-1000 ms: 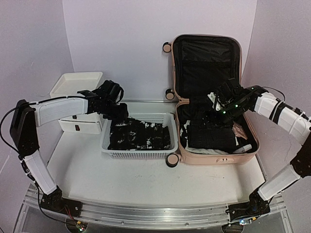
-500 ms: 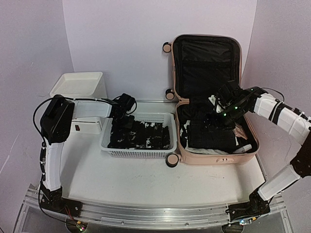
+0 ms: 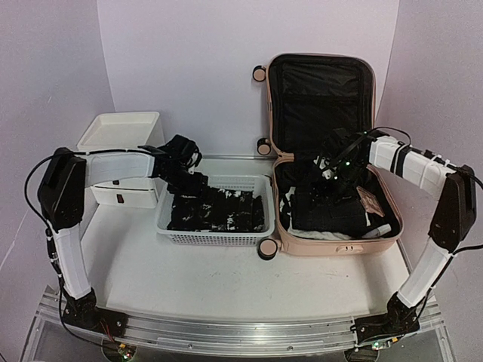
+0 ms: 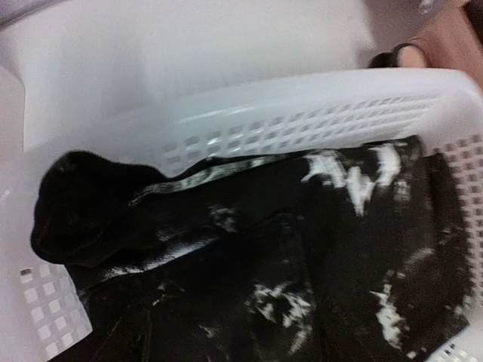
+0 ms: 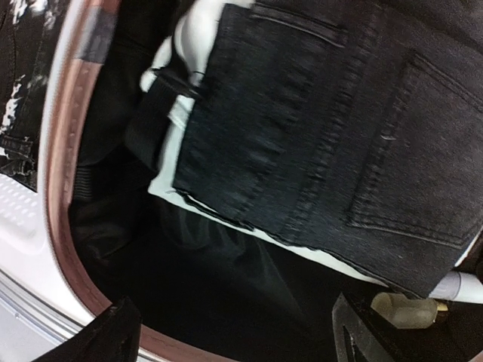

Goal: Open, take out, and arrange the luggage

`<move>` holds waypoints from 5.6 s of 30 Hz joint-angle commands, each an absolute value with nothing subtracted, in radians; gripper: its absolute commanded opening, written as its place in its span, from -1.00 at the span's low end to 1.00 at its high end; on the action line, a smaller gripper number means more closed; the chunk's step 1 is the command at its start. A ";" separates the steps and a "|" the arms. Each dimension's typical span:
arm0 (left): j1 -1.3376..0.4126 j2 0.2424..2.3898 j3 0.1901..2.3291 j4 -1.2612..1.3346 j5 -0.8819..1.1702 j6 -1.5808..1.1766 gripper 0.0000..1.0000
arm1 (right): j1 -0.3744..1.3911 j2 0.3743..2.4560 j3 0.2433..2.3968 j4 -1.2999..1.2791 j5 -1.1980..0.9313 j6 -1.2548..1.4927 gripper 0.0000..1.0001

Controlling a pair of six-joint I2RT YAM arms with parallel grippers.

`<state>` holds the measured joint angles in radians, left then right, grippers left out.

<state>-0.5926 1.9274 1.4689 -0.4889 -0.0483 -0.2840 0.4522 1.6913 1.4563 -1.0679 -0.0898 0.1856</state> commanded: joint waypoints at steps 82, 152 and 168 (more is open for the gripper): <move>-0.591 1.343 1.108 -0.336 0.291 -0.377 0.69 | 0.585 2.160 1.798 -1.168 0.261 0.373 -0.22; -0.591 1.283 1.057 -0.322 0.299 -0.383 0.71 | 0.454 2.398 2.198 -1.087 0.365 0.448 0.74; -0.591 1.273 1.050 -0.321 0.301 -0.389 0.71 | 0.455 2.502 2.254 -1.130 0.401 0.460 0.73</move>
<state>-0.5926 1.3128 1.0504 -0.3576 0.2951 -0.3927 0.4599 2.4691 2.2253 -1.1118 0.3504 0.4469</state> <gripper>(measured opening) 0.855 0.871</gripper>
